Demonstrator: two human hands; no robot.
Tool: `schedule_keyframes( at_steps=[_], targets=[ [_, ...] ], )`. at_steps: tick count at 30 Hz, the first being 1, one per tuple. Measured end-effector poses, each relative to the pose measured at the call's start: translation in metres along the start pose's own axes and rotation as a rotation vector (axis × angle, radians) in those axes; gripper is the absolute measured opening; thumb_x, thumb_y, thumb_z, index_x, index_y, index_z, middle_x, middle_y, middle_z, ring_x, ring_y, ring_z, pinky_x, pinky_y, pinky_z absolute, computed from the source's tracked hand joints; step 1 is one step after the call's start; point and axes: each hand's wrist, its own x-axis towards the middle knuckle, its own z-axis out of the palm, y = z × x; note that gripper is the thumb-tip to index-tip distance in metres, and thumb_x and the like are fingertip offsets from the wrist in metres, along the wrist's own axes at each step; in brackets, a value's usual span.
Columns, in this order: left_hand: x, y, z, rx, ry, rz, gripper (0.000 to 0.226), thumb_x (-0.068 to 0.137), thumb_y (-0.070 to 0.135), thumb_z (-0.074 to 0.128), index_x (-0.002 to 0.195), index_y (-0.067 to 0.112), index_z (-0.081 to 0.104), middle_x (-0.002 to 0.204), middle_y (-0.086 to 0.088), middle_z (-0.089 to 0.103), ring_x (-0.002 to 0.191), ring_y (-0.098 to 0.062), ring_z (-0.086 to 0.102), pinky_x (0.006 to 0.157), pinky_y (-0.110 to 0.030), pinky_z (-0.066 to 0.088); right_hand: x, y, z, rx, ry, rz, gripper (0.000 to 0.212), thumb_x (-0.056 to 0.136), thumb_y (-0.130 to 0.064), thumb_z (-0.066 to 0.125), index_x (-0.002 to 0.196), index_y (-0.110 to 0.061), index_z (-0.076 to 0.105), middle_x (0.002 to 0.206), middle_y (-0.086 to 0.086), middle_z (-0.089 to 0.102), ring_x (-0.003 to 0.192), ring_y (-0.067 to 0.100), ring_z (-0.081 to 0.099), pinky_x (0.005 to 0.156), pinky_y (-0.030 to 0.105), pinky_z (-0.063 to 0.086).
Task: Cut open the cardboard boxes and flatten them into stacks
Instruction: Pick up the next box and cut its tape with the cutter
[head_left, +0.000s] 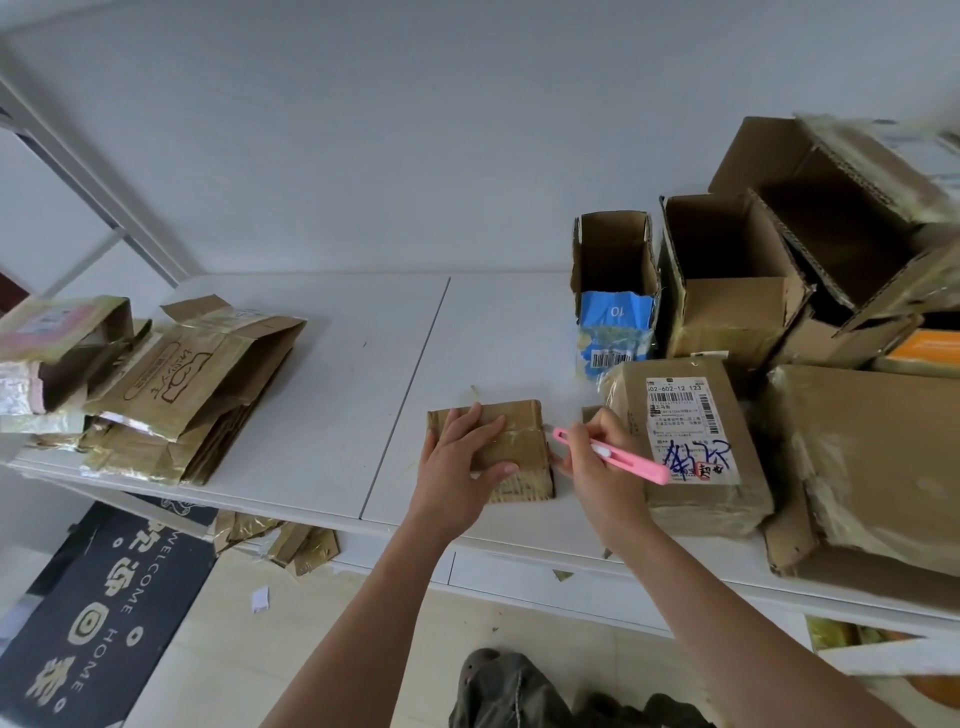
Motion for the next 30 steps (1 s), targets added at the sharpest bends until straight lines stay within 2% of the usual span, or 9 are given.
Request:
schedule_keyframes(
  at_steps=[5, 9, 15, 18, 22, 24, 26, 28, 30],
  targets=[
    [-0.002, -0.001, 0.0, 0.013, -0.009, 0.004, 0.06, 0.088, 0.042, 0.067, 0.143, 0.033, 0.045, 0.159, 0.009, 0.024, 0.151, -0.016, 0.007, 0.123, -0.041, 0.004, -0.004, 0.0, -0.002, 0.064, 0.013, 0.037, 0.023, 0.098, -0.009, 0.056, 0.08, 0.002, 0.045, 0.066, -0.002, 0.062, 0.077, 0.011, 0.071, 0.071, 0.053, 0.06],
    [-0.002, 0.0, -0.001, 0.013, -0.01, 0.008, 0.061, 0.088, 0.042, 0.067, 0.144, 0.032, 0.045, 0.159, 0.009, 0.023, 0.151, -0.015, 0.006, 0.123, -0.039, 0.002, -0.014, -0.002, -0.006, 0.067, -0.008, 0.012, 0.026, 0.098, -0.004, 0.053, 0.074, -0.002, 0.043, 0.061, -0.007, 0.061, 0.081, 0.013, 0.071, 0.07, 0.039, 0.062],
    [-0.003, 0.006, -0.007, 0.028, -0.046, -0.014, 0.061, 0.088, 0.045, 0.067, 0.144, 0.034, 0.044, 0.16, 0.009, 0.023, 0.15, -0.013, 0.009, 0.123, -0.039, 0.006, -0.013, -0.005, -0.014, -0.056, -0.052, -0.013, 0.025, 0.096, -0.008, 0.055, 0.074, -0.005, 0.044, 0.068, -0.007, 0.069, 0.08, 0.034, 0.07, 0.07, 0.063, 0.054],
    [0.003, 0.015, -0.019, 0.093, -0.053, -0.074, 0.054, 0.09, 0.05, 0.061, 0.141, 0.037, 0.048, 0.16, 0.01, 0.022, 0.148, -0.011, 0.016, 0.12, -0.036, 0.013, -0.009, -0.015, -0.016, -0.043, 0.029, -0.057, 0.021, 0.096, -0.012, 0.056, 0.077, -0.009, 0.05, 0.074, 0.005, 0.069, 0.081, 0.028, 0.071, 0.069, 0.056, 0.058],
    [0.01, 0.018, -0.03, 0.209, -0.079, -0.116, 0.059, 0.09, 0.054, 0.058, 0.143, 0.034, 0.04, 0.156, 0.0, 0.026, 0.147, -0.023, 0.016, 0.122, -0.04, 0.007, -0.004, -0.022, -0.01, 0.074, 0.068, 0.027, 0.016, 0.1, -0.016, 0.053, 0.088, -0.006, 0.049, 0.076, 0.002, 0.062, 0.088, 0.013, 0.072, 0.07, 0.034, 0.062],
    [0.011, 0.018, -0.034, 0.274, -0.007, -0.201, 0.066, 0.086, 0.059, 0.06, 0.141, 0.029, 0.039, 0.138, -0.002, 0.039, 0.131, -0.026, 0.04, 0.114, -0.04, 0.028, -0.002, -0.023, -0.005, 0.084, 0.083, 0.051, 0.017, 0.1, -0.017, 0.053, 0.089, -0.005, 0.048, 0.075, 0.003, 0.062, 0.08, 0.013, 0.073, 0.067, 0.029, 0.061],
    [0.01, 0.019, -0.037, 0.329, 0.126, -0.351, 0.066, 0.087, 0.059, 0.059, 0.138, 0.024, 0.036, 0.128, -0.008, 0.043, 0.118, -0.031, 0.051, 0.093, -0.041, 0.043, -0.001, -0.024, 0.001, 0.124, 0.098, 0.057, 0.019, 0.1, -0.017, 0.052, 0.087, -0.006, 0.046, 0.077, 0.007, 0.06, 0.077, 0.013, 0.071, 0.064, 0.023, 0.059],
    [0.007, 0.015, -0.04, 0.229, 0.197, -0.486, 0.06, 0.092, 0.047, 0.056, 0.141, 0.024, 0.029, 0.128, -0.013, 0.041, 0.108, -0.039, 0.056, 0.078, -0.04, 0.043, -0.002, -0.024, 0.007, 0.172, 0.093, 0.058, 0.019, 0.1, -0.014, 0.052, 0.084, -0.006, 0.045, 0.076, 0.006, 0.057, 0.071, 0.007, 0.068, 0.063, 0.022, 0.058],
    [0.007, 0.009, -0.042, 0.056, 0.212, -0.576, 0.058, 0.094, 0.031, 0.051, 0.145, 0.028, 0.024, 0.13, -0.017, 0.035, 0.101, -0.042, 0.056, 0.079, -0.039, 0.042, -0.005, -0.022, 0.012, 0.188, 0.072, 0.064, 0.018, 0.099, -0.011, 0.053, 0.083, -0.006, 0.046, 0.071, 0.004, 0.057, 0.065, 0.003, 0.066, 0.065, 0.028, 0.061]
  ],
)
